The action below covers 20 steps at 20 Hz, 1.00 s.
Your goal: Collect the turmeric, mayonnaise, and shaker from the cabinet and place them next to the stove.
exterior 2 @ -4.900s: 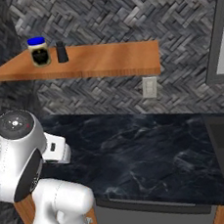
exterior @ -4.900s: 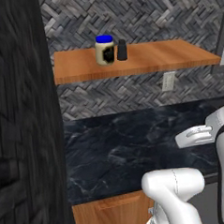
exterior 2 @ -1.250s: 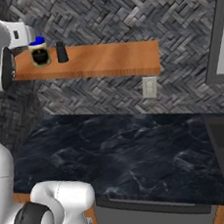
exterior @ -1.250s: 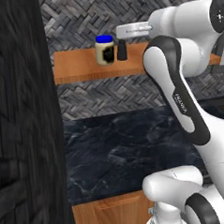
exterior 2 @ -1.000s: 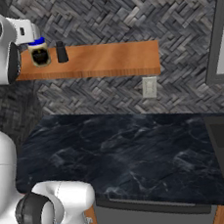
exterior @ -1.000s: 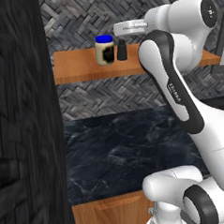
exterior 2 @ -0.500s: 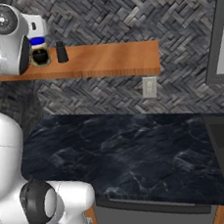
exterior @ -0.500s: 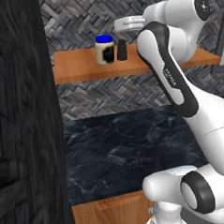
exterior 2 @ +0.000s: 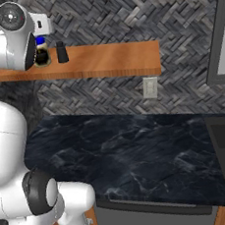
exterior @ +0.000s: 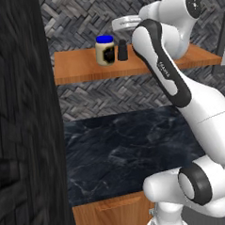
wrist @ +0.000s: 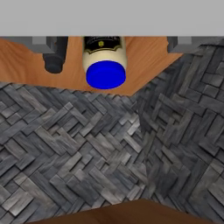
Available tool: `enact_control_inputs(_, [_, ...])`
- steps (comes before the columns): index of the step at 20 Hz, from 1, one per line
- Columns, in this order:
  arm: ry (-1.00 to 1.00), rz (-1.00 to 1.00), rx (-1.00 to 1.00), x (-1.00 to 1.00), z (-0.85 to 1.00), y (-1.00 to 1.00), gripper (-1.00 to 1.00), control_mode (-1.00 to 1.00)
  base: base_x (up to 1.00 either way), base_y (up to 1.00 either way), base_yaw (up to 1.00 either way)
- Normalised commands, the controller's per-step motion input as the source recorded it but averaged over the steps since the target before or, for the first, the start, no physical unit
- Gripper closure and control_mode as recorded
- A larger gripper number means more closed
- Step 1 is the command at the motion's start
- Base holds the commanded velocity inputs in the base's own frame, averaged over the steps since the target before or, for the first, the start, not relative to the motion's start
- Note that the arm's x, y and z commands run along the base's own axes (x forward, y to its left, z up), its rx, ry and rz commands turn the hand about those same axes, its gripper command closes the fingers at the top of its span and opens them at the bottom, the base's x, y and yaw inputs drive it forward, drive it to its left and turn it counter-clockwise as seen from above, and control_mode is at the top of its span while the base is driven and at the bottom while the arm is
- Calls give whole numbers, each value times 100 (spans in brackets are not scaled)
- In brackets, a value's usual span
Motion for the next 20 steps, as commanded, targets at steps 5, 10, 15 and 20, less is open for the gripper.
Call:
enact_control_inputs(5, [1,0,-3,26,-16,0,-100,-100,0,0,0])
enact_control_inputs(10, [0,0,-3,18,-13,0,-100,-100,0,0,0])
enact_control_inputs(15, [0,0,-3,15,-11,4,-100,-100,0,0,0])
enact_control_inputs(20, [0,0,-3,15,-11,6,-100,-100,0,0,0])
